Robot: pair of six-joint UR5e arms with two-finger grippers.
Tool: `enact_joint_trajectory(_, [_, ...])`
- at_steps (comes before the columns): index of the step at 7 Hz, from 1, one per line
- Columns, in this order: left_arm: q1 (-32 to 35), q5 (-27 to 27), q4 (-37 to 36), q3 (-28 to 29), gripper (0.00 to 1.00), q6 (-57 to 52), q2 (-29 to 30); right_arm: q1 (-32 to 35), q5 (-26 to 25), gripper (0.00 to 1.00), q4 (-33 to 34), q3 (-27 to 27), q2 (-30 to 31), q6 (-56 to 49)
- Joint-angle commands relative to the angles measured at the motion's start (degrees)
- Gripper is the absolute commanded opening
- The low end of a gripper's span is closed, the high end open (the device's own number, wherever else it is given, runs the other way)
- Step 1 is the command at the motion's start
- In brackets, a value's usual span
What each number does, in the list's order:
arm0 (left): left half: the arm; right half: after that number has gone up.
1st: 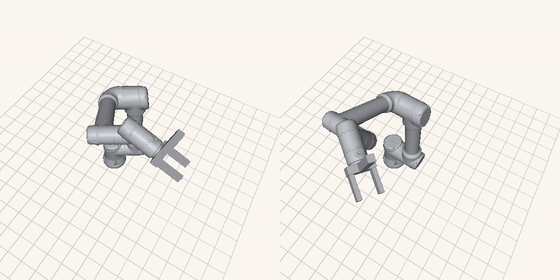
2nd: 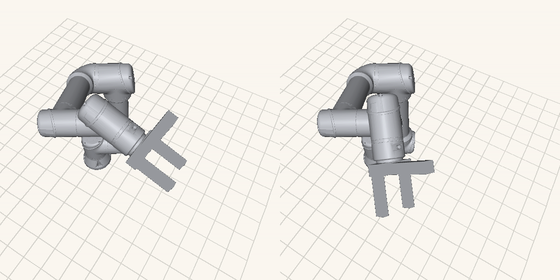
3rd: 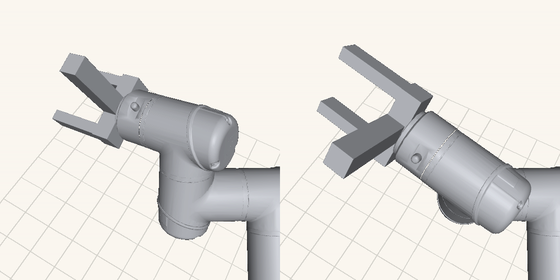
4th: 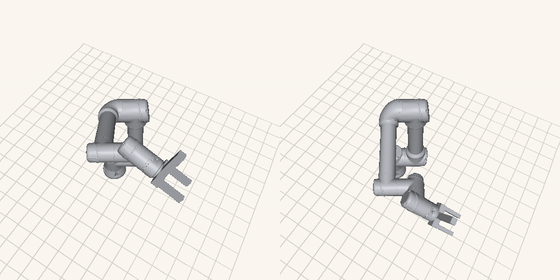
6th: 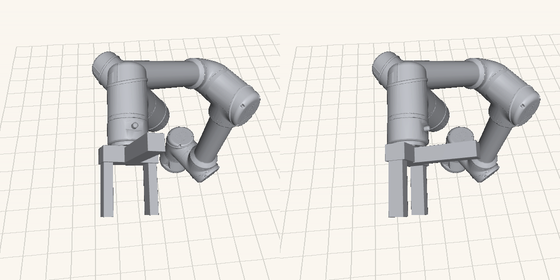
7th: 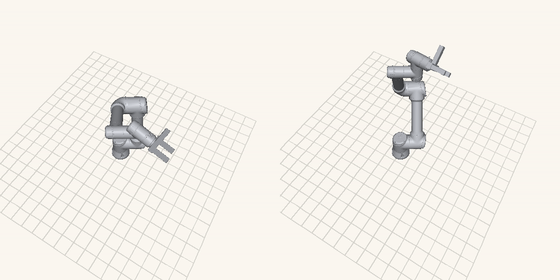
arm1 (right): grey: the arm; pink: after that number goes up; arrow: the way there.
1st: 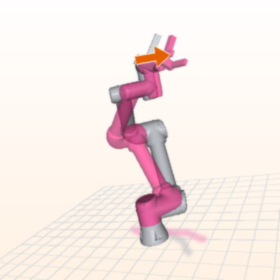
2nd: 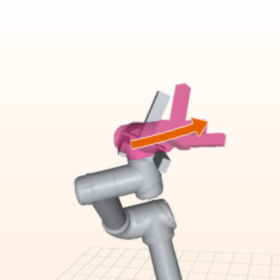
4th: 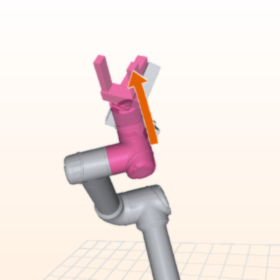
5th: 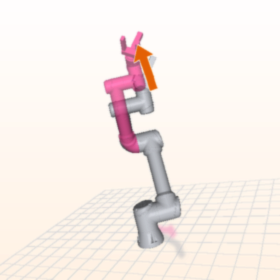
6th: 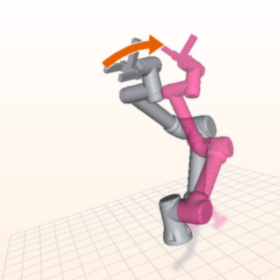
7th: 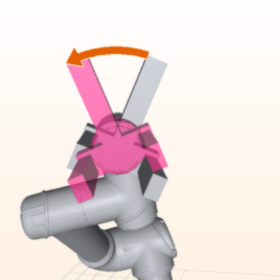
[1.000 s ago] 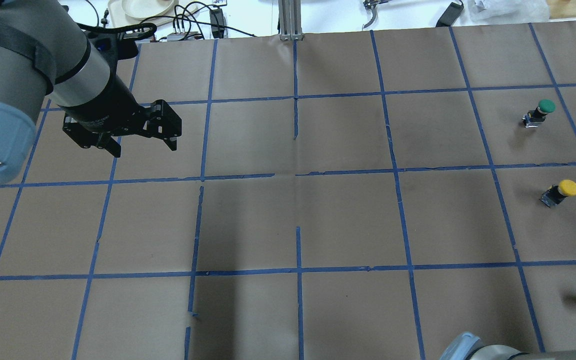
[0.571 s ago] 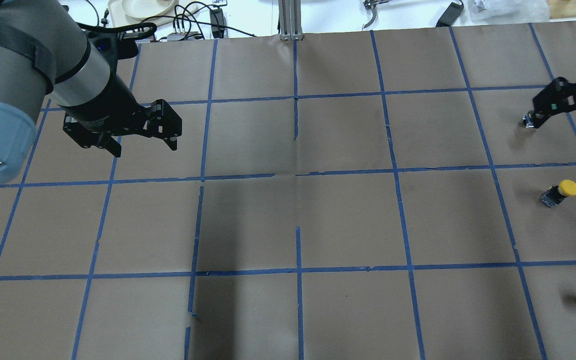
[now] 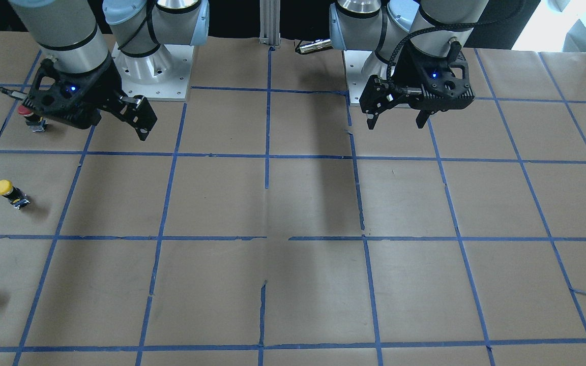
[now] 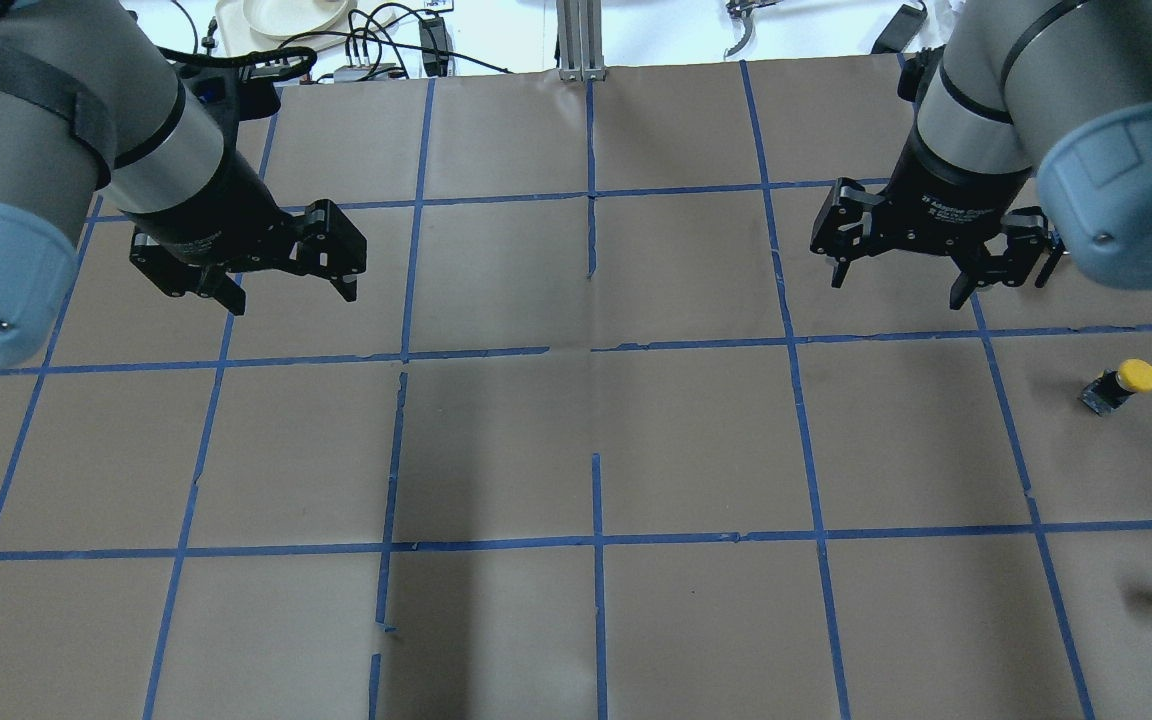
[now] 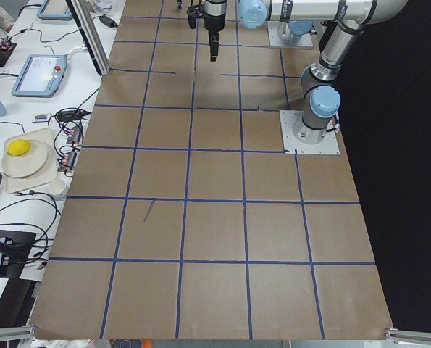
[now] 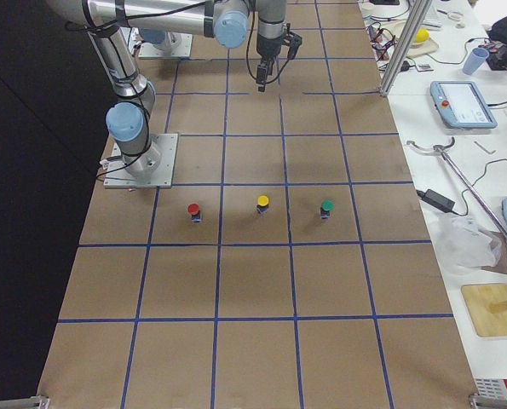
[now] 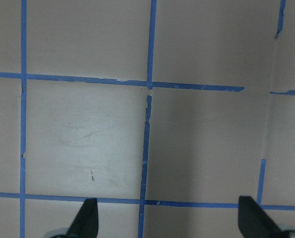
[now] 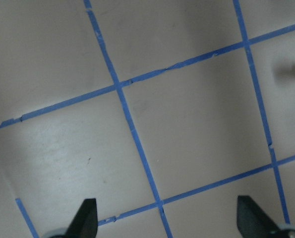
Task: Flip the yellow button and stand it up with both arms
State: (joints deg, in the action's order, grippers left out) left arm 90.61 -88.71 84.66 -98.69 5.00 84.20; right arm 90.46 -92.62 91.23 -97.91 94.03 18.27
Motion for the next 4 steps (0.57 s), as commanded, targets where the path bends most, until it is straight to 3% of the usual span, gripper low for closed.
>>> enact_joint_trajectory(1, [0.0,-0.1,0.1,0.1,1.0,-0.1,-0.3,0.8,0.7,1.0,-3.3,0.0,4.2,0.3])
enact_joint_trajectory(4, [0.0,0.0,0.2,0.1,1.0,-0.1,-0.3,0.3,1.7,1.0,-0.1,-0.2,4.1,-4.6])
